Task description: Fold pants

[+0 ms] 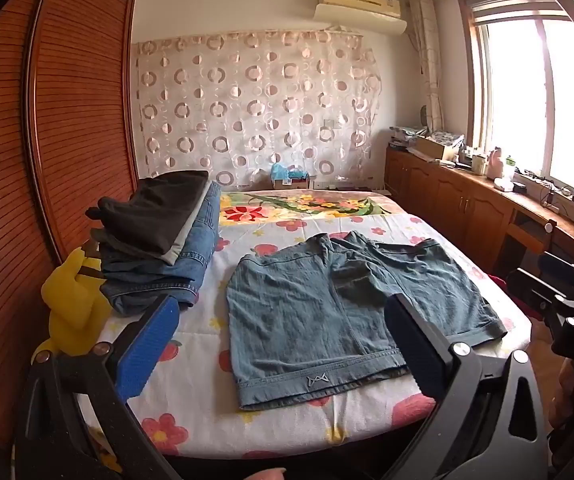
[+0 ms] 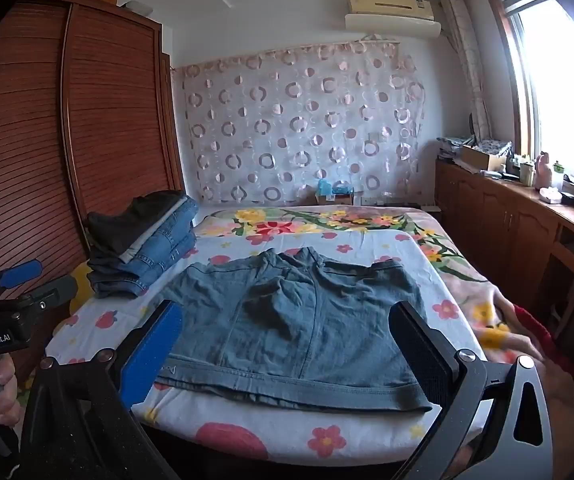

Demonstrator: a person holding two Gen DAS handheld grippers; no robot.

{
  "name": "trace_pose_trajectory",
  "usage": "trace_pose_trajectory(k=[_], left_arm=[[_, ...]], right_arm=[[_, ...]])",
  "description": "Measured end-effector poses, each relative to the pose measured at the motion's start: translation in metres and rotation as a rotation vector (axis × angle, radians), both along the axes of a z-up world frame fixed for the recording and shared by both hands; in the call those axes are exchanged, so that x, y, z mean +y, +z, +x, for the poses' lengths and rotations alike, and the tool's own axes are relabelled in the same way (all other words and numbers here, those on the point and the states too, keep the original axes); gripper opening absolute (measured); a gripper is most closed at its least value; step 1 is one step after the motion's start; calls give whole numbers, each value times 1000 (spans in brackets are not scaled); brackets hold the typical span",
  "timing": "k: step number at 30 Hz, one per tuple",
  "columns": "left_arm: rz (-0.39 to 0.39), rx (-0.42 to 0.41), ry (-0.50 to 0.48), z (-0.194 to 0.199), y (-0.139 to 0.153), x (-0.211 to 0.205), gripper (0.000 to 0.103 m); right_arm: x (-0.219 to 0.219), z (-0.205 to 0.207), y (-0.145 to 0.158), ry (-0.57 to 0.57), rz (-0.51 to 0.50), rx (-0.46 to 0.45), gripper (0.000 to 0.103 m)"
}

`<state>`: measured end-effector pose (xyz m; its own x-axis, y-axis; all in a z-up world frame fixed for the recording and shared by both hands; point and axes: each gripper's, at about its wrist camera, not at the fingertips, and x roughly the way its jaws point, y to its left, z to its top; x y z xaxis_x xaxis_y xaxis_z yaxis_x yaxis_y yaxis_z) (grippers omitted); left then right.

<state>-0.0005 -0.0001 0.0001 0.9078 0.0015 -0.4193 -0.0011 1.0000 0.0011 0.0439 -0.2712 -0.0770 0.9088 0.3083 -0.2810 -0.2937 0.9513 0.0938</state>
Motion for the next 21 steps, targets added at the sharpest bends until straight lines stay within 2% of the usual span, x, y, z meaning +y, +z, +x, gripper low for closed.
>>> trace_pose_trajectory(k=[21], left_arm=[[-3,4,-3,0,0,0,103]], right_arm=[[0,-1,1,-10,-13,6,103]])
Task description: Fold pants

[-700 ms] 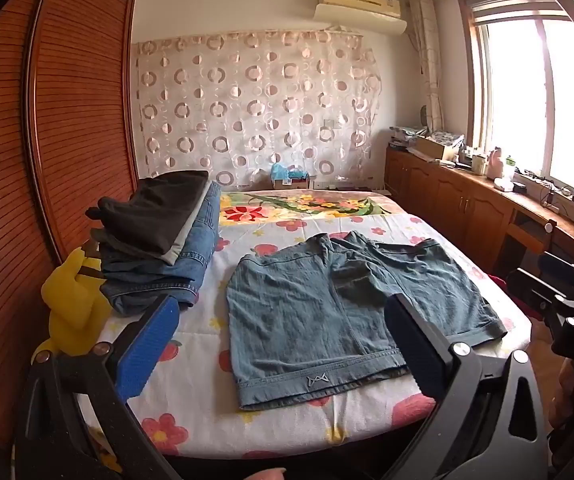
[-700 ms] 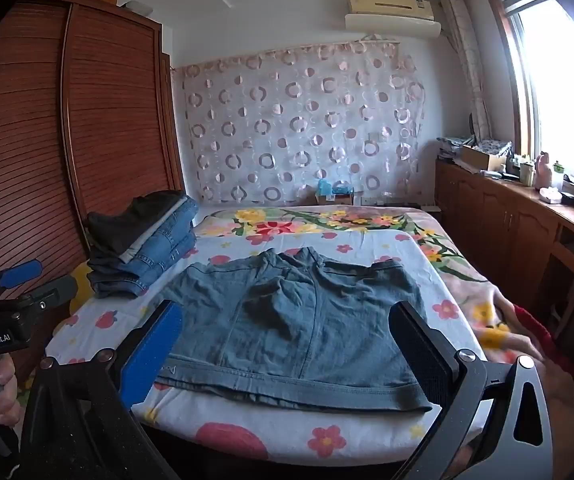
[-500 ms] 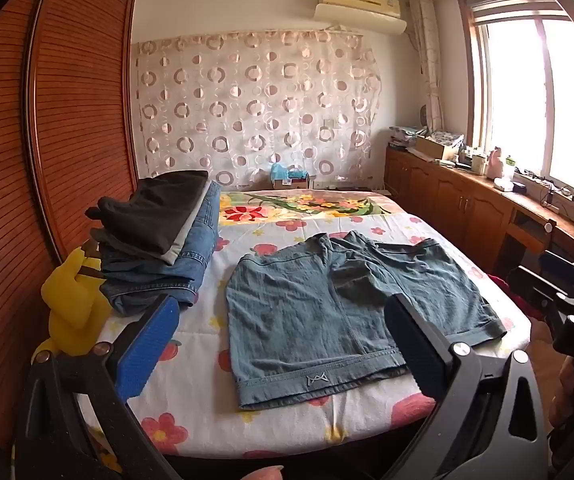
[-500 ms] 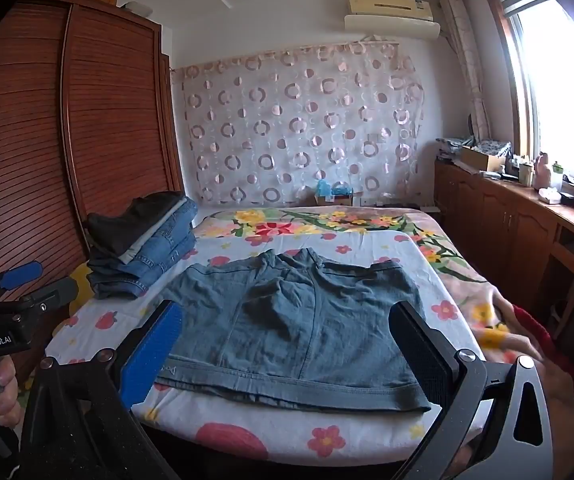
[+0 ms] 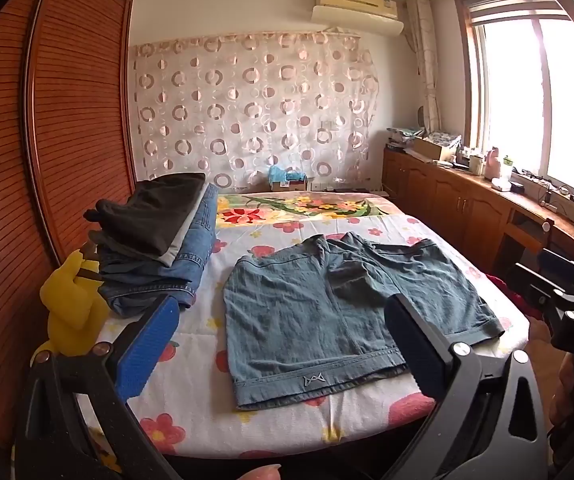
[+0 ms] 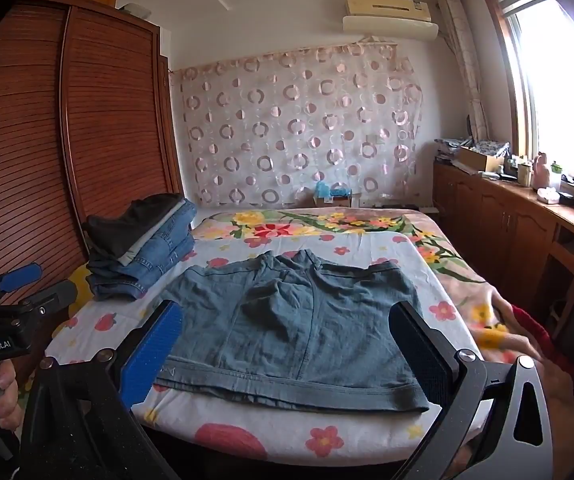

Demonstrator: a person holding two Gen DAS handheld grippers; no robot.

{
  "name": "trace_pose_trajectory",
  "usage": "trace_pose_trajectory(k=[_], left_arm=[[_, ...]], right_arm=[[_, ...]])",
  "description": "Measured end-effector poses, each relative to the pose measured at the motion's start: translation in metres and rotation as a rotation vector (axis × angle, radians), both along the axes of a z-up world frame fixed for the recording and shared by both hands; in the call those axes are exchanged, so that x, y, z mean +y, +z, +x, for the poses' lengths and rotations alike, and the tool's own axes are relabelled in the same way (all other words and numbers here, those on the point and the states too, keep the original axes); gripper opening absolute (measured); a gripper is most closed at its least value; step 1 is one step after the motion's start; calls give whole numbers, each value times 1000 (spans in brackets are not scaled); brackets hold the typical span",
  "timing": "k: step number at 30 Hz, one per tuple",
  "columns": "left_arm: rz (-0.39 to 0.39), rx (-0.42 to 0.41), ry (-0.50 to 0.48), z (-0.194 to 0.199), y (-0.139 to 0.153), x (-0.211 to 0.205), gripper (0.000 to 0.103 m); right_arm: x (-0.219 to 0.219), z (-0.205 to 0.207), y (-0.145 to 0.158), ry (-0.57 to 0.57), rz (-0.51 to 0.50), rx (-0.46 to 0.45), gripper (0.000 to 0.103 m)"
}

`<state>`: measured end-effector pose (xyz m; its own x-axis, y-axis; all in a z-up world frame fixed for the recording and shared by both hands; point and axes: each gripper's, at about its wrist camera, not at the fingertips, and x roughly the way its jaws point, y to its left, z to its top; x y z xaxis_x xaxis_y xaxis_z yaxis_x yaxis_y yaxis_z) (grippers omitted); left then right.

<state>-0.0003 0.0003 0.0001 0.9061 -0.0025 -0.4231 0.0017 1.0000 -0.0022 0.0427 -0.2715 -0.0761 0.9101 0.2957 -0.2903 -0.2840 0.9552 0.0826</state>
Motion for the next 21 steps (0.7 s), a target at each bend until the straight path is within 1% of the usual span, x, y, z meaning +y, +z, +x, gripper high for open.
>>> trace_pose_trajectory(k=[21], left_arm=[[2,-6,1,0,0,0,103]], right_arm=[[-2,-1,-1,-2,-2,-2,103]])
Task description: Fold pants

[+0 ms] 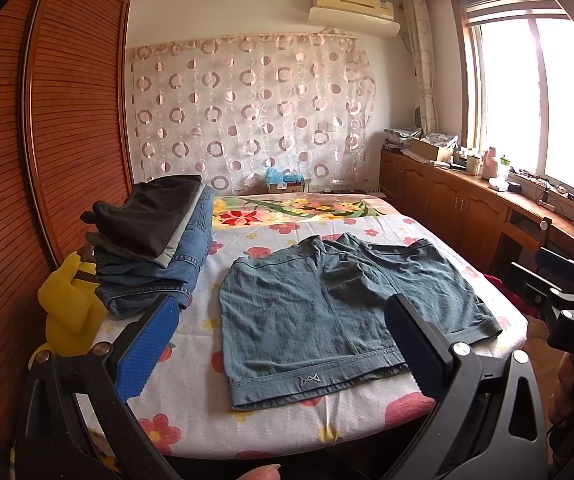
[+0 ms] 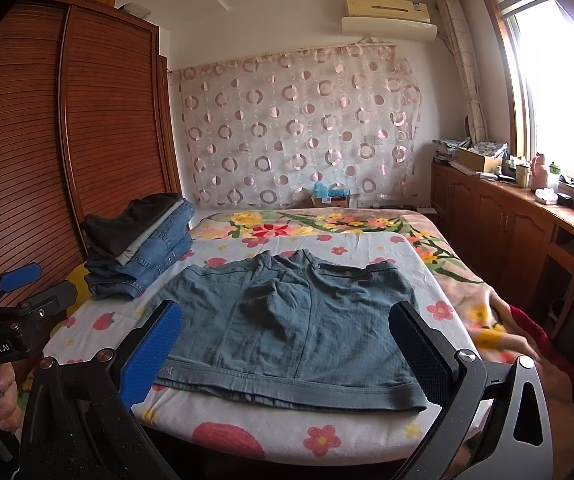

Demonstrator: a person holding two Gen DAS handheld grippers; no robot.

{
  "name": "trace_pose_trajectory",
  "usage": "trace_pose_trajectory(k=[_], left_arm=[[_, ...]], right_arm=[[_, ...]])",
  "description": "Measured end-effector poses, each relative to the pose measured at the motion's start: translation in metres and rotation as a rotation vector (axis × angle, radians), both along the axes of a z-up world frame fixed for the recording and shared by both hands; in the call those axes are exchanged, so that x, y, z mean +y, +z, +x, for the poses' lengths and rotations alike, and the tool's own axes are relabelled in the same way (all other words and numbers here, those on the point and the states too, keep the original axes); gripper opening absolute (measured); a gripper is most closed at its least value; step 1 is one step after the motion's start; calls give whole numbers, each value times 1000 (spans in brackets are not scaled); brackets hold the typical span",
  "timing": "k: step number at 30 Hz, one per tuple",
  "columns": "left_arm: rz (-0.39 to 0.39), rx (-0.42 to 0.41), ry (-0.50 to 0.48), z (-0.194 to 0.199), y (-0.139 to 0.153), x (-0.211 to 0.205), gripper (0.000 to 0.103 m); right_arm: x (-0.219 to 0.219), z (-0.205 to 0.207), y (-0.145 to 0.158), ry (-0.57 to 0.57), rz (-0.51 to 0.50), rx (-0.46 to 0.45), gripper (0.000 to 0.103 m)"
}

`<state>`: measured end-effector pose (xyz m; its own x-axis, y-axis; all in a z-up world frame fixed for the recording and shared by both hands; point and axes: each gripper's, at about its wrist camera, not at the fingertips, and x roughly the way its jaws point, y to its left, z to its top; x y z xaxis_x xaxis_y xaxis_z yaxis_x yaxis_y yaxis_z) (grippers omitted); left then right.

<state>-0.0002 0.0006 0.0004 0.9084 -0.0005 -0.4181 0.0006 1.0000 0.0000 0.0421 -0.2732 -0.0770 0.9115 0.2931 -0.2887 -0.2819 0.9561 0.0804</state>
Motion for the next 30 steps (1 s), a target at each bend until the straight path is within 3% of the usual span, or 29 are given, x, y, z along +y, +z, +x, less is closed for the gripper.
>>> trace_pose_trajectory(k=[30], left_arm=[[-7,-15,-3,-2,11,-6,103]], right_arm=[[1,-1,-1,0,5,13,103]])
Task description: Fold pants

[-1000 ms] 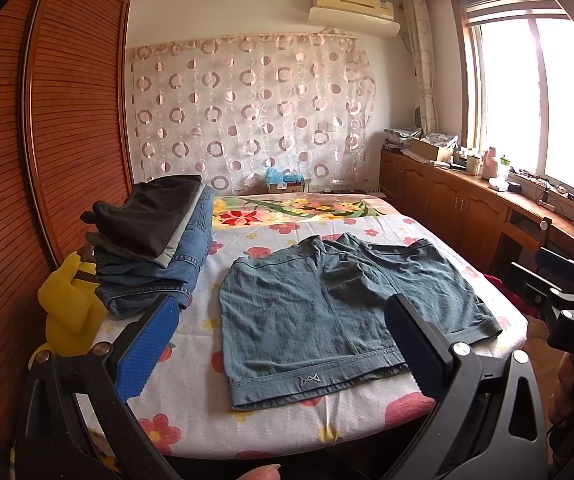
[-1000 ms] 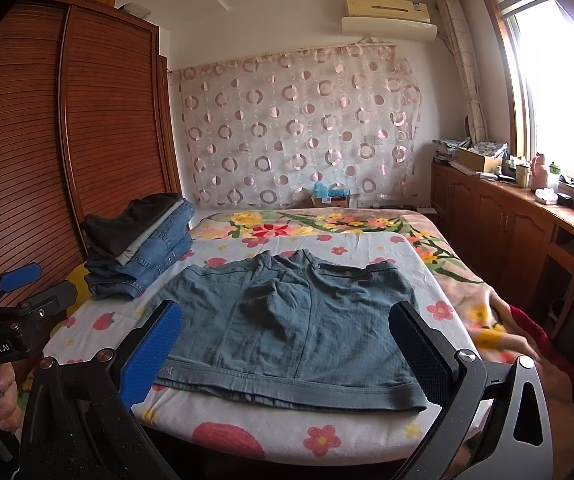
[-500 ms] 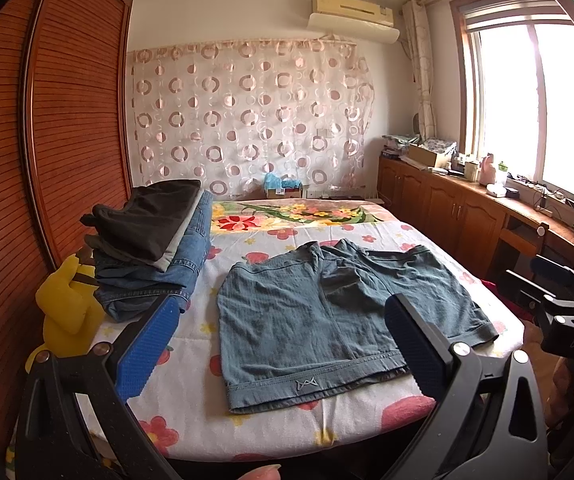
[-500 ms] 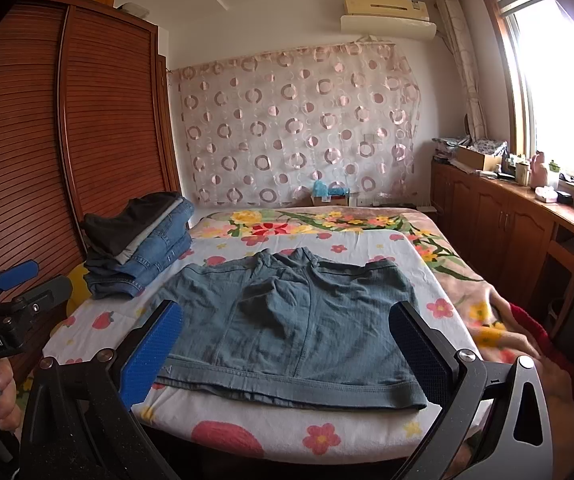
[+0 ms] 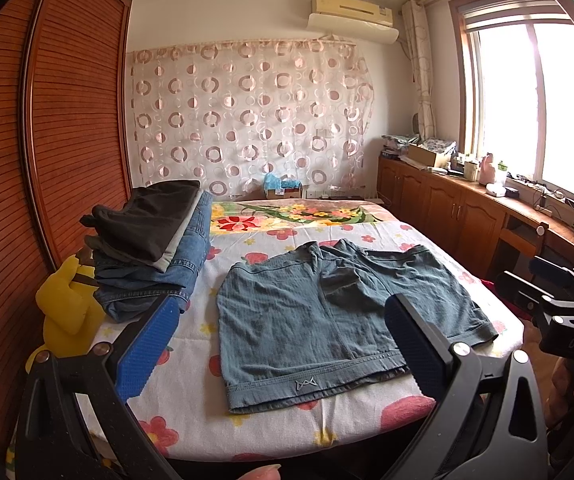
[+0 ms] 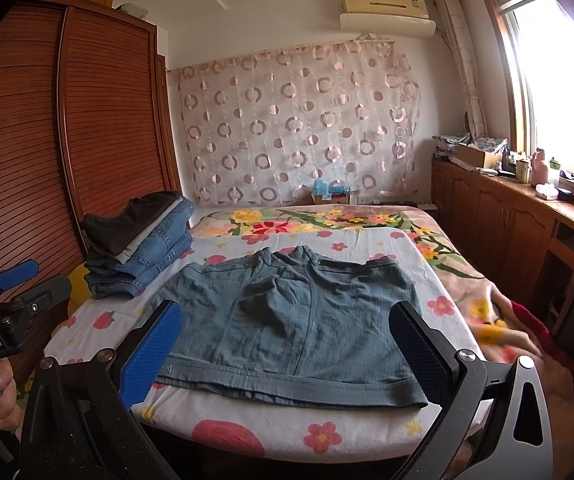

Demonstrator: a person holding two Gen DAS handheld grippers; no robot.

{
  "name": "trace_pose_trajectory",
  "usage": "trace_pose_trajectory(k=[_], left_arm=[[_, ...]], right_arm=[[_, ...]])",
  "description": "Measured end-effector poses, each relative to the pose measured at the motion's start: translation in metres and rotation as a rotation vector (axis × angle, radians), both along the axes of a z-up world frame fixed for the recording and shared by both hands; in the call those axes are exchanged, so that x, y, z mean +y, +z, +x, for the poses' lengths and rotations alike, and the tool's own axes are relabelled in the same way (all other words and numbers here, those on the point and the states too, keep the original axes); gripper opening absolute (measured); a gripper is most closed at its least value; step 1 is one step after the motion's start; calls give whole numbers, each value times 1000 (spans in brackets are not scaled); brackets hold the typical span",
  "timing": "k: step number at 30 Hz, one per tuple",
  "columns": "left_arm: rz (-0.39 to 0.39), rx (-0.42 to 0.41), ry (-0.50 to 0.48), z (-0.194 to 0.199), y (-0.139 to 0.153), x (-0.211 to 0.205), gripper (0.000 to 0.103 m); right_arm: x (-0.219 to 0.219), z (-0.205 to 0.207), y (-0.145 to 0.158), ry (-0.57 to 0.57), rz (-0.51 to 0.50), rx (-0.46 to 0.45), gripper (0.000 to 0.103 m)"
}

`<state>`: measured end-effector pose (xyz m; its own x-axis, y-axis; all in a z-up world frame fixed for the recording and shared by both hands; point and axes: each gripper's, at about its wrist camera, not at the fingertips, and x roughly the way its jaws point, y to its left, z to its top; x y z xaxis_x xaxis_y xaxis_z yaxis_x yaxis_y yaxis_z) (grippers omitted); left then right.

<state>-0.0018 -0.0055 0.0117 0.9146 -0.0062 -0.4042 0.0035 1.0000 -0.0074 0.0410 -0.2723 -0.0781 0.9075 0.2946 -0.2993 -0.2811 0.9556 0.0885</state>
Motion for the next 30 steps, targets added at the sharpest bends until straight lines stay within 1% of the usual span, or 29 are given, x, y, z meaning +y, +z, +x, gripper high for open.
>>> trace_pose_trajectory(k=[22,27,30], left_arm=[[0,-5,0,-1,-3,1,103],[-7,8,-9,-1,0,-9,103],[-16,22,-14,5,-3,-5,103]], right_arm=[[-1,0,0,-7,-1,-7,103],[-2,1,-1,-10,-3,4,103],[-4,4,-2,-12,3,16,103]])
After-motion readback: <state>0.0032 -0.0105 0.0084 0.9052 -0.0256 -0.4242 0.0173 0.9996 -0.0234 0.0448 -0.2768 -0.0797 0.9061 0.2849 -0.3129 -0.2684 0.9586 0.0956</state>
